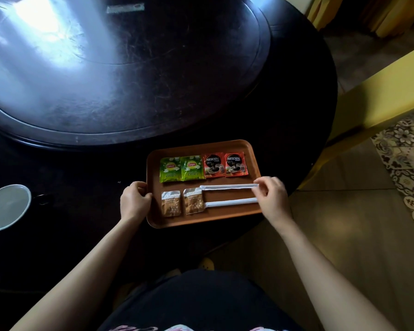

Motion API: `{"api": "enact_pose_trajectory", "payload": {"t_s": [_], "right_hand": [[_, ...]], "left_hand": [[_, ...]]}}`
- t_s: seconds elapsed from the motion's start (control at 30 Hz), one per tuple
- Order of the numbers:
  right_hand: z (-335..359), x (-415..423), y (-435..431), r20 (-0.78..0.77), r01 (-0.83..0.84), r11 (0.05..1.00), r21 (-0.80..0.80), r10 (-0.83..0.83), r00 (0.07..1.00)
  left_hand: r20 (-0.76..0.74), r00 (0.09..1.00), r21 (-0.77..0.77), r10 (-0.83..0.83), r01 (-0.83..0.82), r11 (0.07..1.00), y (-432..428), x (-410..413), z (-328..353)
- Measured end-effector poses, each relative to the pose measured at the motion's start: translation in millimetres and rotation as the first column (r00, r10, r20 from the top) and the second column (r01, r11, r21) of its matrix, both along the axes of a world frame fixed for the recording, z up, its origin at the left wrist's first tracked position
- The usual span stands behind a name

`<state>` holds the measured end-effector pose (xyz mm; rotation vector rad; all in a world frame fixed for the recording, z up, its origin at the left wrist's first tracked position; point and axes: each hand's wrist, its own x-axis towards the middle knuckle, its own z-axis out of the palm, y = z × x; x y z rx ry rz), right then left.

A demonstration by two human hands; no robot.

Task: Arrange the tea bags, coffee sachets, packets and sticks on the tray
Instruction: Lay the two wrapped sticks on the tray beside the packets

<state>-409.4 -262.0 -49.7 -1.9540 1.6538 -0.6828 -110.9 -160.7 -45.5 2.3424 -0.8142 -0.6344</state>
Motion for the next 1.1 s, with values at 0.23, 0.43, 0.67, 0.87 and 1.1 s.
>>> {"api": "enact_pose_trajectory", "payload": {"t_s": [0.23, 0.43, 0.67, 0.87, 1.1], "right_hand": [[5.8, -9.9, -35.3, -0.057, 0.113, 0.92, 0.376, -0.099, 0.993], [10.5, -12.7, -31.3, 0.02, 0.109, 0.906, 0.409, -0.128, 0.992], [11.4, -21.9, -15.0, 0.079, 0.054, 0.922, 0.383, -0.091, 0.993], [16.7, -28.8, 2.1, 0.146, 0.066, 0.899, 0.433, -0.142, 0.979], [35.4, -15.8, -1.1, 0.203, 0.036, 0.909, 0.415, -0.131, 0.971]], "left_hand": [[-0.112, 0.994, 0.031, 0.011, -0.007, 0.999, -2.0, 10.8, -3.3], [-0.22, 0.975, 0.052, 0.024, -0.013, 0.999, -6.1, 18.0, -2.5], [-0.283, 0.959, 0.011, 0.015, -0.012, 1.0, 4.5, 21.2, -3.7], [-0.366, 0.93, -0.027, 0.013, -0.024, 0.999, 19.8, 24.9, -4.5], [-0.46, 0.886, -0.144, 0.061, -0.142, 0.979, 24.5, 42.6, 10.7]]}}
